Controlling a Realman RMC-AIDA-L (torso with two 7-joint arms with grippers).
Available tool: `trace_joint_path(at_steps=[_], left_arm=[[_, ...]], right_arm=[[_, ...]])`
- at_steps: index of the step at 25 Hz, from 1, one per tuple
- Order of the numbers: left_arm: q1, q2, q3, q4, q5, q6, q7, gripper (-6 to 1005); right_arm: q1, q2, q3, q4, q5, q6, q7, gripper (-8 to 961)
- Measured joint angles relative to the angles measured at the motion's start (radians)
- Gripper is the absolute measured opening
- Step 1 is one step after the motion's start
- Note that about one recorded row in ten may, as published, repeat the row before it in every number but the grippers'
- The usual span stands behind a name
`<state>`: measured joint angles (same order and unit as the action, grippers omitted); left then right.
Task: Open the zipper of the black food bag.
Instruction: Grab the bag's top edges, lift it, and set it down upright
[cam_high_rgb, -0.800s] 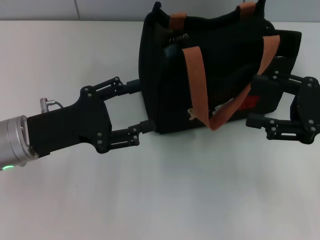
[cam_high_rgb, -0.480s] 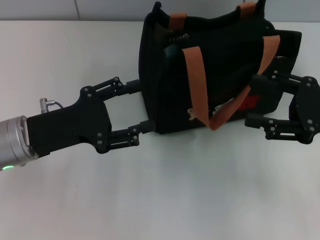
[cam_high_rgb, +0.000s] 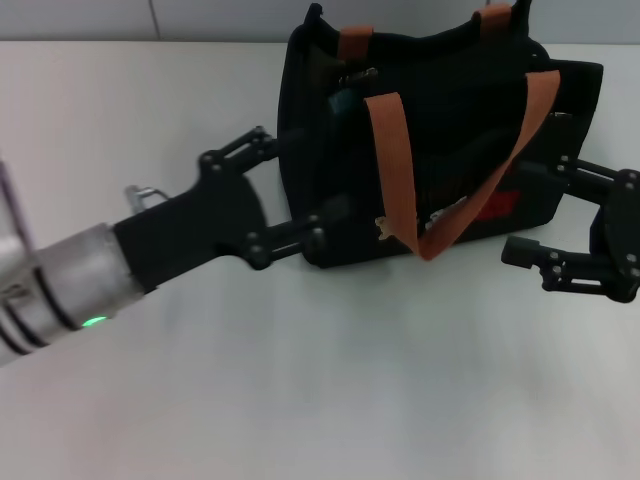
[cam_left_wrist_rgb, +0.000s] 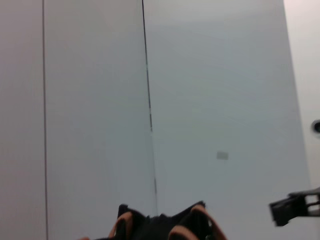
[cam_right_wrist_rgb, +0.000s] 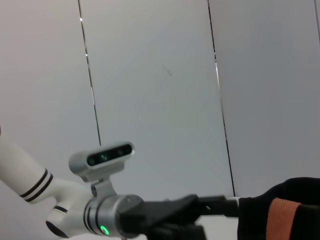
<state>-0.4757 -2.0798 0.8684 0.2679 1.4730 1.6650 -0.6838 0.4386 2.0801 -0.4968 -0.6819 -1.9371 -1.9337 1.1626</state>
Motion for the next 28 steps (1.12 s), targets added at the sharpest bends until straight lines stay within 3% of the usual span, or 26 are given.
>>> trace_joint_path(at_steps=[1,4,6,11,13,28], left_arm=[[-0.053,0.000,-0.002,-0.120,-0.034,-0.043,0.112,798],[-0.146,0.000,-0.048,-0.286,-0.055,-0.151,0.223,798],[-0.159,0.000,-0.069,-0.312,-0.056,-0.165,0.239,798],[-0.187,0.000,-0.267,-0.443,-0.047,-0.237,0.375,798],[-0.183,0.000,-0.291,-0.454,-0.046,-0.245,0.404,798],[-0.167,-0.002,-0.302,-0.471,-0.047,-0.233,0.457,306]], right_arm=[[-0.004,0.000,0.000,0.001,0.001,-0.002,0.000,835],[-0.014,0.000,0.000,0.001,0.001,-0.005,0.000,834],[-0.020,0.000,0.000,0.001,0.001,-0.006,0.000,833],[-0.032,0.000,0.001,0.001,0.004,-0.004,0.000,832],[-0.035,0.000,0.001,0.001,0.008,-0.003,0.000,831],[-0.038,-0.002,0.001,0.001,0.015,0.001,0.000,827]])
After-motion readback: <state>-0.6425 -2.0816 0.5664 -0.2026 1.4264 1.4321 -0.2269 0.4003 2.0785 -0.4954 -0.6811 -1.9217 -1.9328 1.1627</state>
